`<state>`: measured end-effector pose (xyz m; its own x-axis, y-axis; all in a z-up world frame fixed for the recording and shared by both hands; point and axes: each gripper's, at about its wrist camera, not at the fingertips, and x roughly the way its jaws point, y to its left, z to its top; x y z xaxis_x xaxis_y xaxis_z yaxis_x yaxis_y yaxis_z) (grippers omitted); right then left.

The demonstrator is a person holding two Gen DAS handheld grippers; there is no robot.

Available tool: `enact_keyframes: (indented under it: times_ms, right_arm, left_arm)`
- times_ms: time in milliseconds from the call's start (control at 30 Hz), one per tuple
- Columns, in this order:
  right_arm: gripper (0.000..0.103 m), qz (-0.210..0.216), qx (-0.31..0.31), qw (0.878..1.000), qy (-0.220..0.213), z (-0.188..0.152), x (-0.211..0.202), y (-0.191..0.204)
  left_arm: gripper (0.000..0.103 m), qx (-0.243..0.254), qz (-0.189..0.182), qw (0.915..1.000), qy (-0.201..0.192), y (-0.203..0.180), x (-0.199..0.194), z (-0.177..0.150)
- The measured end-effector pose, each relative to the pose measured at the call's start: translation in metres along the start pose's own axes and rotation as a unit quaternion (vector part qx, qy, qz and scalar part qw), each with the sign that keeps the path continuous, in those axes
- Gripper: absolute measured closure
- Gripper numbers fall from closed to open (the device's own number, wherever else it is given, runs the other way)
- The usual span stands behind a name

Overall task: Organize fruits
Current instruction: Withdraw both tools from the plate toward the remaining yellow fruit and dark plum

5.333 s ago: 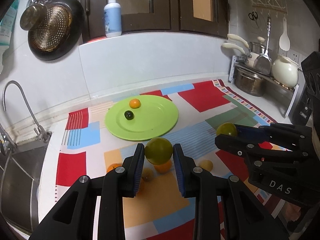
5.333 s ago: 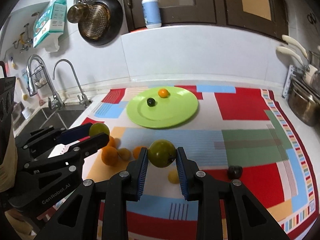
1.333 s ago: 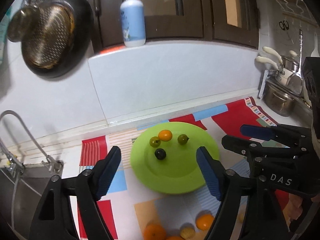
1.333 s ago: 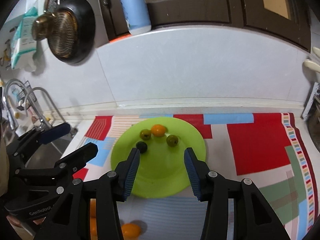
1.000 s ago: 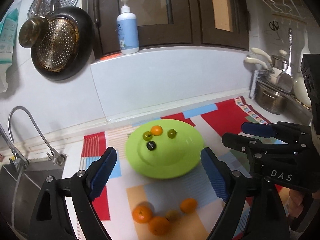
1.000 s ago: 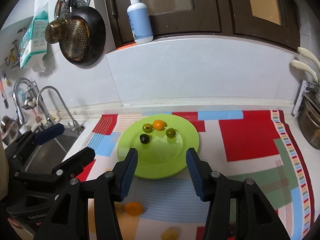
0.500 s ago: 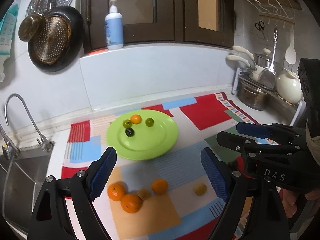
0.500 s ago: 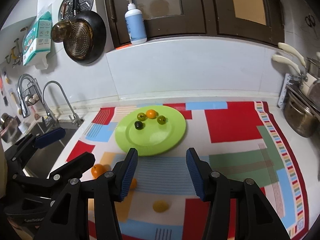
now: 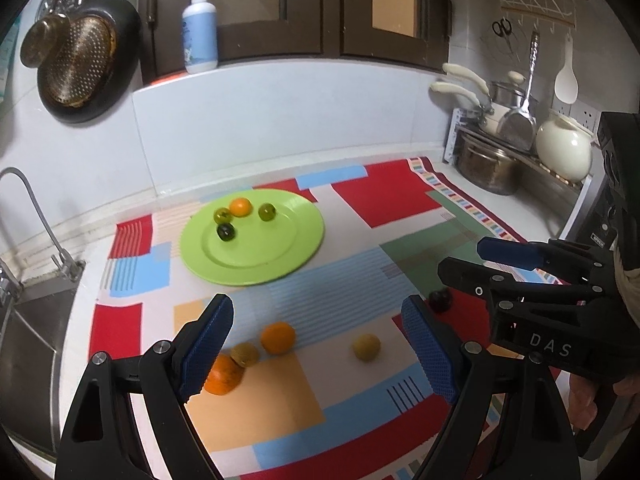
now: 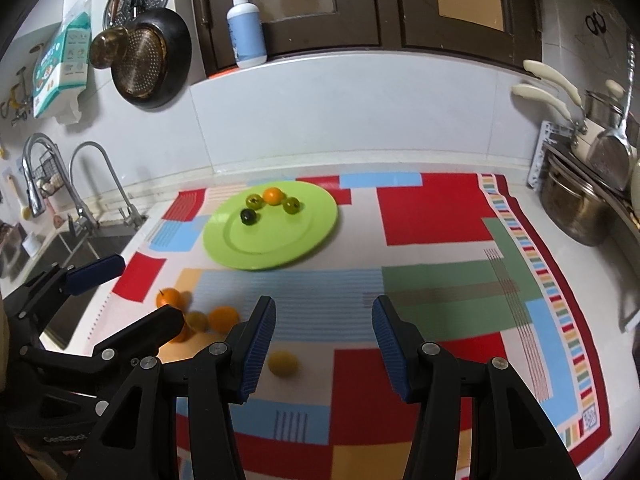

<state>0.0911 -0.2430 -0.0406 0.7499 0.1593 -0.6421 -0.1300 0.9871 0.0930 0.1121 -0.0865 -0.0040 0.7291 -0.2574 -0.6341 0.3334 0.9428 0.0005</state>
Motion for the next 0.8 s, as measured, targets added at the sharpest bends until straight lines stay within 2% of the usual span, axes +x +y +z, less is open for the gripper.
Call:
enact_keyframes:
  times_ms: [633, 800]
  right_arm:
    - [0.052, -0.014, 0.014, 0.998, 0.065, -0.031, 0.039, -0.034]
    - [0.052, -0.013, 0.020, 0.996, 0.082, -0.039, 0.055, -0.041]
  left_arm:
    - [0.017, 0.007, -0.021, 0.9972, 0.072, -0.029, 0.062, -0.032]
    - [0.024, 0.004, -0.027, 0.9955, 0.091, -0.032, 0.079, -0.041]
